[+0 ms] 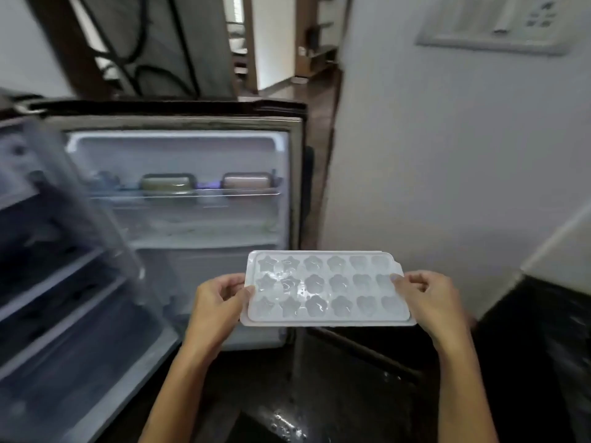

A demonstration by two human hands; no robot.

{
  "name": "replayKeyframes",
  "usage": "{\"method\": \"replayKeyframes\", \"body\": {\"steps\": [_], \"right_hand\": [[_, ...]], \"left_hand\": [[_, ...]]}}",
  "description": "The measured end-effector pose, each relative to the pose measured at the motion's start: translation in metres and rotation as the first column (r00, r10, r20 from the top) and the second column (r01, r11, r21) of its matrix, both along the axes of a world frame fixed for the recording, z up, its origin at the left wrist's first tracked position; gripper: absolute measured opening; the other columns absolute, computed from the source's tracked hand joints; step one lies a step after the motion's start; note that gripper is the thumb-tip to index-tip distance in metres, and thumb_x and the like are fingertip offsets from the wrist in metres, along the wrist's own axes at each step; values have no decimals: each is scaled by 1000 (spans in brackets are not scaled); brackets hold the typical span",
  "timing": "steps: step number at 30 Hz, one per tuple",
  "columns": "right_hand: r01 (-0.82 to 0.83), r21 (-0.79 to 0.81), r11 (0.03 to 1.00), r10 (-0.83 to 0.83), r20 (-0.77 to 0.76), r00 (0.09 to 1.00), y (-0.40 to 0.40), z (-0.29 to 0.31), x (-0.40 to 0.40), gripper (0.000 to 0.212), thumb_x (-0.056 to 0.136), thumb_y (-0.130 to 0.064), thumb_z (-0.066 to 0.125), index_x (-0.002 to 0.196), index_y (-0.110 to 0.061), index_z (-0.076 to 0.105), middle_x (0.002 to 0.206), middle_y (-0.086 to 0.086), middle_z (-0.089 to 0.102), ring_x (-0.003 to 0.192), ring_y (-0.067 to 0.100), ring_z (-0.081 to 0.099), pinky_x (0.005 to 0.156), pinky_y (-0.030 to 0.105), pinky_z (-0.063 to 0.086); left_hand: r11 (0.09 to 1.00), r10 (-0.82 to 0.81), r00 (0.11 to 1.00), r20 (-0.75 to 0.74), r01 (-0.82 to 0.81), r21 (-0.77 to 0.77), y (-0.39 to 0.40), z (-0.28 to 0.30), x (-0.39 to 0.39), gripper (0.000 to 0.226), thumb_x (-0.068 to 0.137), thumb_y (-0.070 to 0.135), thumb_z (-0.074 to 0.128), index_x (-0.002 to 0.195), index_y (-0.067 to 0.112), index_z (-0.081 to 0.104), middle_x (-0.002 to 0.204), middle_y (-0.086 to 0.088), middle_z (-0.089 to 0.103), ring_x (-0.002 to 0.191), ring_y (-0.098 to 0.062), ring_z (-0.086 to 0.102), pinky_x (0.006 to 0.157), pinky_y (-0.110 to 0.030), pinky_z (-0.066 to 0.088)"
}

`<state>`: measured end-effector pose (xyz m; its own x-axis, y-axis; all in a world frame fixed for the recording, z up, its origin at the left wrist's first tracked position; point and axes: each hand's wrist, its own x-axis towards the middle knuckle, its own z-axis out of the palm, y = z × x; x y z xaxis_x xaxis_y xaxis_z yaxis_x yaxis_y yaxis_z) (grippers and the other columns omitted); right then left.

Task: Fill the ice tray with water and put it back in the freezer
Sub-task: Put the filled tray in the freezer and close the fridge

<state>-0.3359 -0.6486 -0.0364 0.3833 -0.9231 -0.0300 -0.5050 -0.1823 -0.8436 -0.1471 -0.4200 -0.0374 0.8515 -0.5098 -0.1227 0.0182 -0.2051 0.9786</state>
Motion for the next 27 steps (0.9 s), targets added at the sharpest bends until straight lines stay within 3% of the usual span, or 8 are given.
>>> {"method": "replayKeyframes", "body": {"steps": [4,10,15,18,20,23,25,27], "right_hand": [[-237,-4,972,237,-9,972,7,1,67,15,79,-34,70,81,-20,67,72,-6,69,73,14,66,69,32,53],[-519,9,855,519,-27,854,41,-2,155,19,77,-35,72,88,-19,69,78,-5,71,77,16,68,75,37,55],[-673,-15,739,670,-85,738,86,-5,219,24,80,-34,70,95,-15,71,84,0,72,84,21,66,81,36,51],[-745,-6,667,742,-90,664,113,-8,258,24,83,-32,69,97,-13,71,87,3,71,85,24,66,82,41,53],[-780,-15,625,776,-96,624,130,-9,285,24,84,-32,68,99,-14,70,90,2,71,86,23,65,81,40,53],[-822,-40,568,816,-103,569,154,-9,328,22,85,-32,66,100,-16,70,90,0,71,84,19,65,76,34,52],[-840,-67,539,834,-97,543,172,-5,360,20,86,-30,65,99,-16,71,88,-1,71,83,18,64,72,32,50],[-854,-112,508,848,-107,518,193,0,394,15,87,-27,65,93,-15,71,84,0,70,79,17,62,68,29,44]], "left_hand": [[976,215,977,-3,-215,30,42,1,15,19,86,8,63,103,13,70,90,-2,75,86,-18,71,77,-34,55],[866,500,866,-33,-498,54,103,-4,26,17,85,7,64,100,13,70,87,-6,75,82,-22,71,67,-33,56],[767,638,770,-7,-635,90,150,-6,42,17,83,5,66,97,14,70,88,-6,74,85,-22,70,84,-42,55],[710,698,715,32,-697,102,175,-5,58,16,83,5,65,93,16,71,78,2,75,73,-10,71,66,-24,55],[677,726,684,67,-729,102,188,-2,71,16,84,5,64,89,19,70,63,13,71,57,1,66,47,-10,45],[631,757,642,126,-767,119,210,3,97,21,85,6,64,82,27,67,58,14,68,44,5,57,37,-7,37],[595,773,613,163,-790,149,225,9,118,19,84,9,66,83,28,68,75,11,72,63,3,64,55,-18,51],[558,790,583,190,-812,168,243,13,142,17,83,11,66,87,27,70,86,7,73,81,-7,68,78,-32,56]]}}
